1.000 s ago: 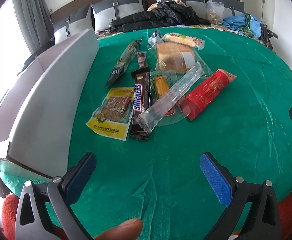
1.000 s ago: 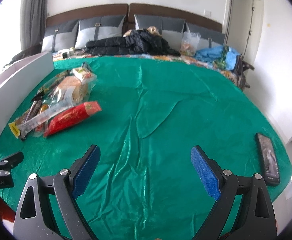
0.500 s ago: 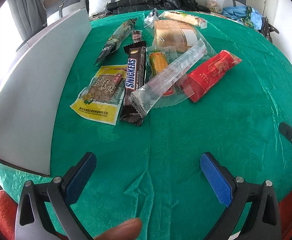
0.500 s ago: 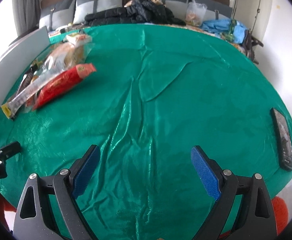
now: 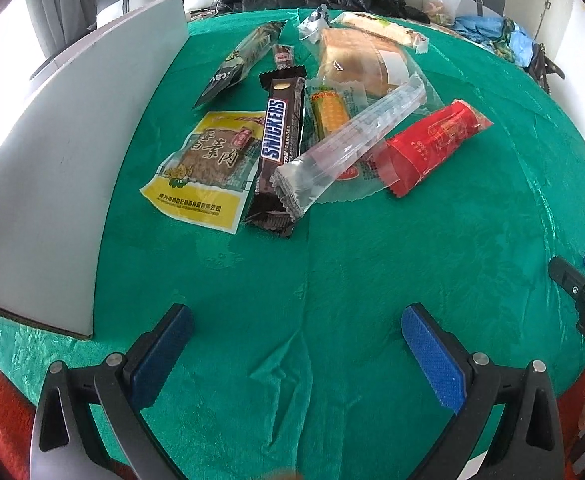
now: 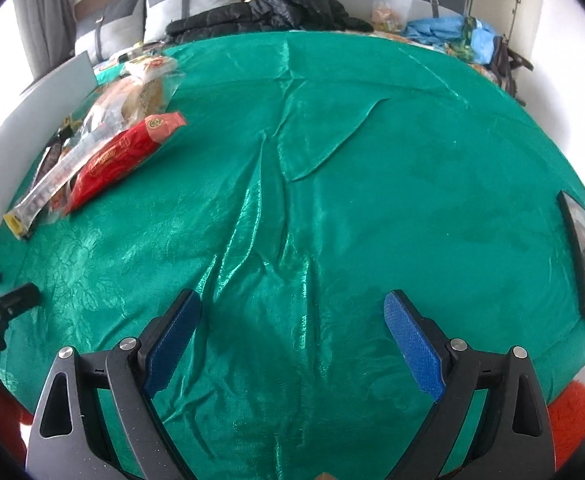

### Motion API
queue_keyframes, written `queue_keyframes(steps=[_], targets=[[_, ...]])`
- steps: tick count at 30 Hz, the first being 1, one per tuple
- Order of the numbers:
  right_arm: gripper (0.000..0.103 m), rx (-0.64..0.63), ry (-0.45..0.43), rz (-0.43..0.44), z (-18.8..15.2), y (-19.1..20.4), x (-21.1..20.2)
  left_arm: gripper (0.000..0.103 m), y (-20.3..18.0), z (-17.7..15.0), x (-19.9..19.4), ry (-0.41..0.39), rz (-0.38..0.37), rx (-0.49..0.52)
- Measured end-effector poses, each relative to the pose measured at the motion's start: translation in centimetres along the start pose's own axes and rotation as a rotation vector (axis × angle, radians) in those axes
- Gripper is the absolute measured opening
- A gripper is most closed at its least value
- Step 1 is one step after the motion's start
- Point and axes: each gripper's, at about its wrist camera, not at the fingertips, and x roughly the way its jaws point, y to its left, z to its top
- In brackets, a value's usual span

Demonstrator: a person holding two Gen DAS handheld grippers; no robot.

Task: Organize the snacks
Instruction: 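Grasp the red wrapped snack bar with the right gripper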

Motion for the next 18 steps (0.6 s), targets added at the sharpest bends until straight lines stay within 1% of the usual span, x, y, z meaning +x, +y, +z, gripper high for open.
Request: queue_keyframes(steps=[4, 6, 7, 8, 9, 11, 12, 13, 15, 18], targets=[[0.095, 0.005, 0.012, -0.003, 0.1, 0.1, 0.0, 0.103, 0.3, -0.2, -0.1, -0.001, -0.005, 0.007], [0.094, 0.023, 0.087, 0.009, 1.2, 0.2, 0.2, 0.103, 0.6, -0.3, -0.2, 0.0, -0.008, 0.007], [0.094, 0.053, 0.108, 0.048, 1.9, 0.1, 0.2, 0.103, 0.4, -0.3, -0.2, -0.001, -0.007, 0.007], [0.094, 0.101, 0.111, 0.137, 2.9, 0.3, -0.2, 0.103, 0.5, -0.3, -0.2, -0.003, -0.007, 0.006], [0.094, 0.128, 0.107, 0.202, 3.9, 0.8, -0.5, 0.103, 0.5, -0.3, -0.3, -0.003, -0.007, 0.005], [0.094, 0.122, 0.113, 0.296, 6.4, 2.9, -0.6, 0.103, 0.6, -0.3, -0.3, 0.002, -0.005, 0.004], [0.093, 0.115, 0.126, 0.332, 7.5, 4.0, -0.3, 0.103, 0.7, -0.3, -0.3, 0.007, -0.003, 0.001], [0.093, 0.117, 0.16, 0.373, 8.8, 5.4, 0.6, 0.103, 0.8, -0.3, -0.4, 0.012, -0.001, -0.004], [0.092, 0.131, 0.205, 0.395, 10.2, 7.1, 2.5, 0.103, 1.5, -0.5, -0.5, 0.017, 0.005, -0.021], [0.091, 0.141, 0.259, 0.362, 11.1, 9.3, 5.5, 0.103, 2.7, -0.8, -0.8, 0.014, 0.019, -0.054]])
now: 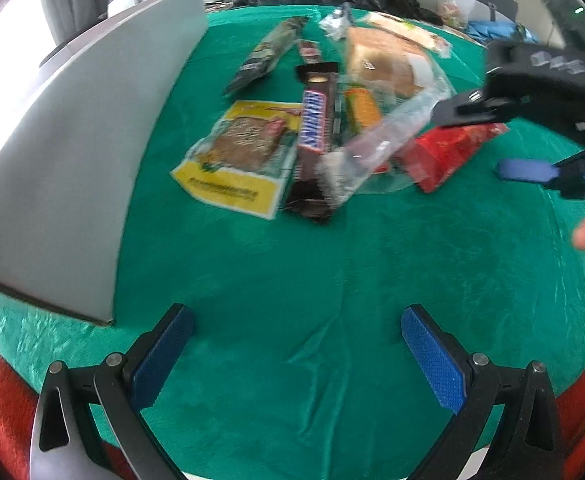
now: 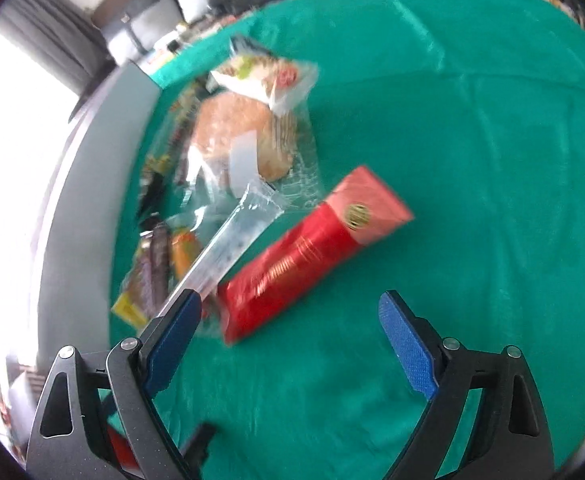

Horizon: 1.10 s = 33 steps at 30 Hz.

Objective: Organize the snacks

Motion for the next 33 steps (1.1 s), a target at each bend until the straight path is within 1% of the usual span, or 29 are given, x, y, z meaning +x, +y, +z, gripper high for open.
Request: queue_keyframes(steps=[1, 2, 3, 4, 5, 6, 7, 10, 12, 14, 16, 17, 18, 19, 20, 22, 25, 29, 31, 33], targets=[[0.092, 0.003, -0.005, -0.01, 0.0, 0.4, 0.8, 0.103, 0.3, -0.1, 0.0, -0.002, 0.003, -0.007], [0.091, -0.014, -0.045, -0.033, -0.1, 0.7, 0.5, 0.103, 0.5, -0.1, -0.1, -0.003, 0.006, -0.015], [0.09, -0.032, -0.064, -0.041, 0.0, 1.1, 0.2, 0.103, 0.7, -0.1, -0.1, -0.006, 0.01, -0.021], [0.076, -0.051, -0.076, -0.039, 0.0, 1.4, 0.1, 0.103, 0.7, -0.2, -0.1, -0.007, 0.014, -0.021], [0.041, -0.068, -0.083, -0.019, -0.1, 1.6, 0.0, 0.103, 0.7, -0.2, -0.1, -0.009, 0.017, -0.023], [0.022, -0.08, -0.075, -0.016, -0.3, 1.5, -0.2, 0.103, 0.6, -0.2, -0.1, -0.011, 0.018, -0.025], [0.022, -0.094, -0.061, -0.026, -0.3, 1.3, -0.4, 0.103, 0.6, -0.2, -0.1, -0.012, 0.019, -0.025], [0.02, -0.12, -0.056, -0.039, -0.6, -0.4, -1.6, 0.103, 0.5, -0.2, -0.2, -0.014, 0.019, -0.024], [0.019, -0.147, -0.056, -0.062, -0.9, -2.3, -3.0, 0.103, 0.5, -0.3, -0.2, -0.015, 0.019, -0.025], [0.018, -0.166, -0.065, -0.112, -0.8, -4.4, -4.1, 0.103, 0.6, -0.4, -0.2, -0.017, 0.021, -0.026], [0.022, -0.179, -0.08, -0.157, -0.5, -6.4, -5.4, 0.103, 0.5, -0.3, -0.2, -0.016, 0.023, -0.029], [0.032, -0.175, -0.088, -0.169, -0.4, -7.5, -6.1, 0.103, 0.4, -0.3, -0.2, -0.015, 0.024, -0.03], [0.063, -0.166, -0.103, -0.168, -0.4, -8.4, -6.7, 0.103, 0.4, -0.3, -0.2, -0.013, 0.024, -0.031], [0.076, -0.152, -0.128, -0.165, -0.7, -9.2, -7.5, 0.103, 0.3, -0.2, -0.2, -0.011, 0.023, -0.031], [0.078, -0.131, -0.181, -0.163, -1.1, -10.1, -8.6, 0.103, 0.4, -0.1, -0.1, -0.009, 0.023, -0.031], [0.078, -0.101, -0.26, -0.18, -2.2, -11.4, -9.7, 0.103, 0.3, 0.4, 0.2, -0.007, 0.021, -0.03], [0.078, -0.052, -0.325, -0.233, -4.8, -13.3, -9.7, 0.103, 0.3, 0.4, 0.3, -0.01, 0.021, -0.029], [0.078, -0.061, -0.343, -0.286, -6.5, -13.7, -8.4, 0.103, 0.2, 0.4, 0.4, -0.013, 0.016, -0.019], [0.078, -0.077, -0.322, -0.306, -7.2, -13.4, -7.5, 0.103, 0.1, 0.5, 0.3, -0.014, 0.002, -0.017], [0.079, -0.109, -0.318, -0.324, -7.4, -14.0, -8.4, 0.103, -0.1, 0.6, 0.0, -0.025, -0.026, -0.009]])
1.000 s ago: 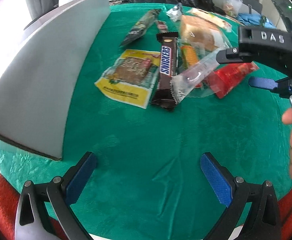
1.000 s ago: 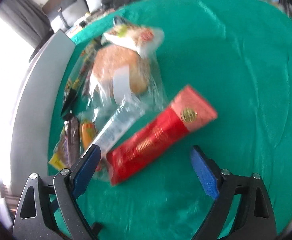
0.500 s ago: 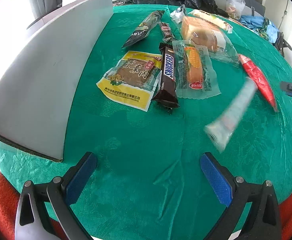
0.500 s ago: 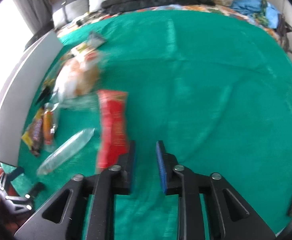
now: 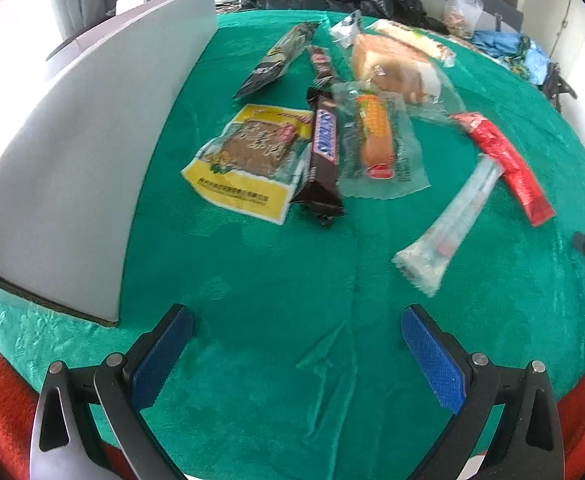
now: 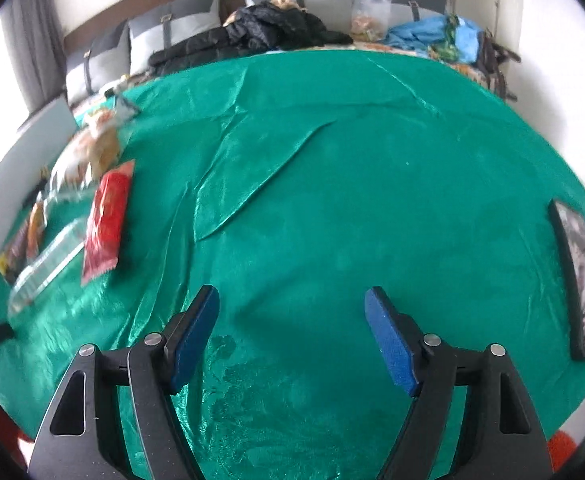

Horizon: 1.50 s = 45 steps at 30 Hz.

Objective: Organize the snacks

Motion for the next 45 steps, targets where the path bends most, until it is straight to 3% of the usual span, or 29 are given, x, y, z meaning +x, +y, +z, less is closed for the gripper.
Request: queue_keyframes(steps=[5, 10, 17, 22, 24, 26, 27, 28, 30, 35, 36, 37, 39, 42, 44, 45], targets=[[0.085, -0.051, -0.039, -0.033, -0.9, 0.4, 0.3, 0.103, -1.3, 1.0, -1.3, -0.049, -0.059, 0.08], [0.085, -0.055, -0.047, -0.035, -1.0, 0.3, 0.2, 0.103, -5.0, 3.5, -2.1, -0.098, -0.062, 0.324], [0.085, -0.057, -0.058, -0.038, -1.4, 0.3, -0.1, 0.099, -8.9, 5.4, -0.6, -0.062, -0.122, 0.494], [0.085, -0.057, -0.063, -0.038, -1.5, 0.3, -0.2, 0.072, -8.7, 5.6, 2.3, 0.061, -0.189, 0.43], [0.085, -0.057, -0.065, -0.038, -1.6, 0.3, -0.2, 0.066, -8.8, 5.3, 2.4, 0.057, -0.199, 0.421], [0.086, -0.057, -0.065, -0.038, -1.6, 0.3, -0.2, 0.044, -9.0, 4.9, 1.9, 0.047, -0.19, 0.433], [0.086, -0.057, -0.065, -0.038, -1.6, 0.3, -0.2, 0.023, -8.8, 4.9, 1.5, 0.055, -0.191, 0.426], [0.086, -0.057, -0.066, -0.037, -1.6, 0.3, -0.2, 0.021, -8.5, 4.7, 1.3, 0.077, -0.227, 0.402], [0.087, -0.057, -0.066, -0.035, -1.5, 0.3, -0.2, 0.019, -7.9, 4.4, 0.9, 0.11, -0.268, 0.344], [0.088, -0.057, -0.066, -0.035, -1.5, 0.3, -0.3, 0.022, -8.0, 3.1, 0.3, 0.09, -0.21, 0.361], [0.088, -0.057, -0.066, -0.035, -1.5, 0.3, -0.3, 0.031, -8.3, 2.9, 0.2, 0.081, -0.2, 0.375], [0.088, -0.057, -0.066, -0.035, -1.5, 0.3, -0.3, 0.047, -8.5, 2.9, 0.2, 0.077, -0.187, 0.384], [0.088, -0.057, -0.066, -0.035, -1.5, 0.3, -0.3, 0.06, -9.3, 3.1, 0.4, 0.055, -0.149, 0.403], [0.088, -0.058, -0.069, -0.036, -1.5, 0.2, -0.3, 0.059, -10.4, 3.7, 1.0, 0.06, -0.134, 0.425], [0.088, -0.058, -0.069, -0.036, -1.5, 0.3, -0.3, 0.046, -10.8, 4.1, 1.2, 0.063, -0.146, 0.419], [0.088, -0.059, -0.069, -0.035, -1.5, 0.2, -0.3, 0.032, -10.9, 4.2, 1.1, 0.064, -0.156, 0.407]])
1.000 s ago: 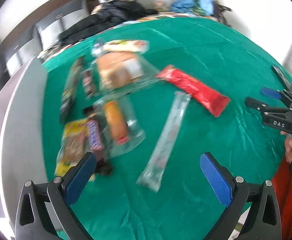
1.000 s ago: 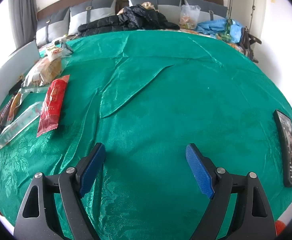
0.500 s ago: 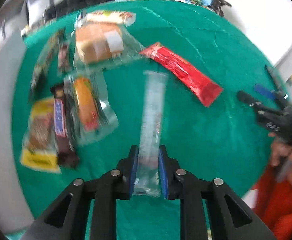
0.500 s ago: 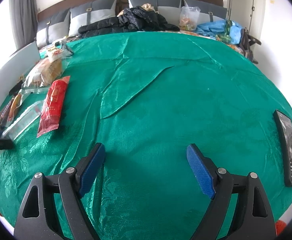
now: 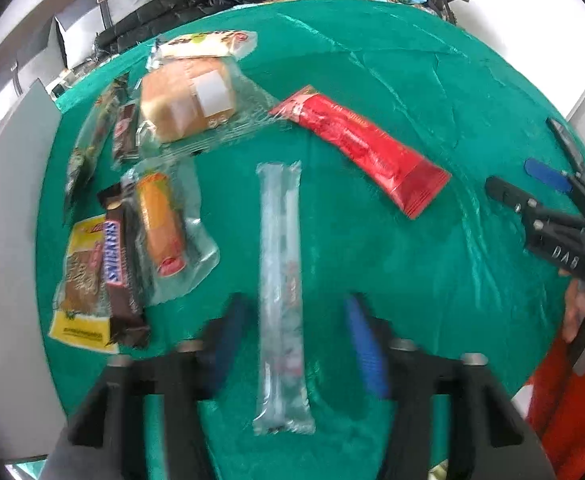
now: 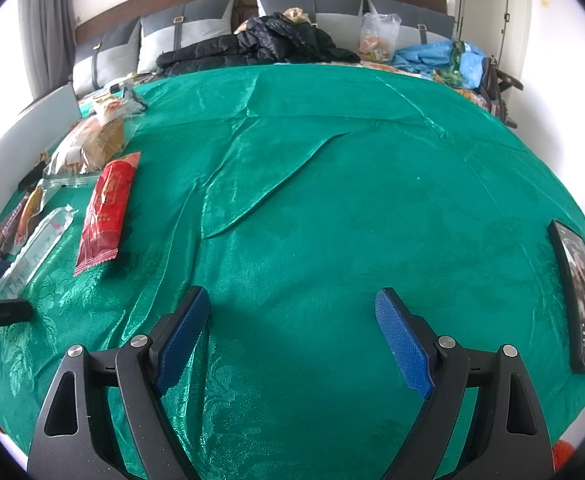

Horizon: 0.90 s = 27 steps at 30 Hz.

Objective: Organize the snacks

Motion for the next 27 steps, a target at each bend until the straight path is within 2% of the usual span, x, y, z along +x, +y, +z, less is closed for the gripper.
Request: queue_keyframes(steps=[1, 3, 9, 12, 14, 16, 18, 20, 23, 27], targets=[[0.088, 0.0, 0.0, 0.0, 0.0, 0.0, 0.0, 0.018, 0.0, 0.1, 0.0, -0.001, 0.009, -0.009], [0.088, 0.0, 0.0, 0.0, 0.0, 0.0, 0.0, 0.018, 0.2, 0.2, 0.1, -0.002, -0.01, -0.03], [0.088, 0.0, 0.0, 0.0, 0.0, 0.0, 0.0, 0.018, 0.6, -1.3, -0.6, -0.023, 0.003, -0.082], [0.088, -0.002, 0.006, 0.002, 0.1, 0.0, 0.0, 0.018, 0.5, -1.8, -0.8, -0.016, 0.015, -0.075], [0.087, -0.001, 0.053, 0.007, 0.9, 0.1, 0.2, 0.018, 0.5, -2.0, -0.9, -0.013, 0.028, -0.072], [0.087, 0.024, 0.1, 0.065, 2.4, 0.1, 0.2, 0.018, 0.6, -1.9, -0.9, -0.011, 0.03, -0.077], [0.086, 0.043, 0.095, 0.152, 4.6, 0.8, -0.5, 0.018, 0.7, -1.8, -0.8, -0.011, 0.034, -0.079], [0.086, 0.005, 0.114, 0.217, 7.2, 2.5, -0.6, 0.017, 0.7, -1.6, -0.7, -0.011, 0.04, -0.079], [0.086, -0.074, 0.213, 0.307, 10.5, 6.2, 0.7, 0.018, 1.0, -1.5, -0.9, -0.01, 0.05, -0.089], [0.084, -0.171, 0.327, 0.309, 11.9, 10.8, 3.4, 0.018, 1.6, -1.7, -1.5, -0.019, 0.052, -0.112]])
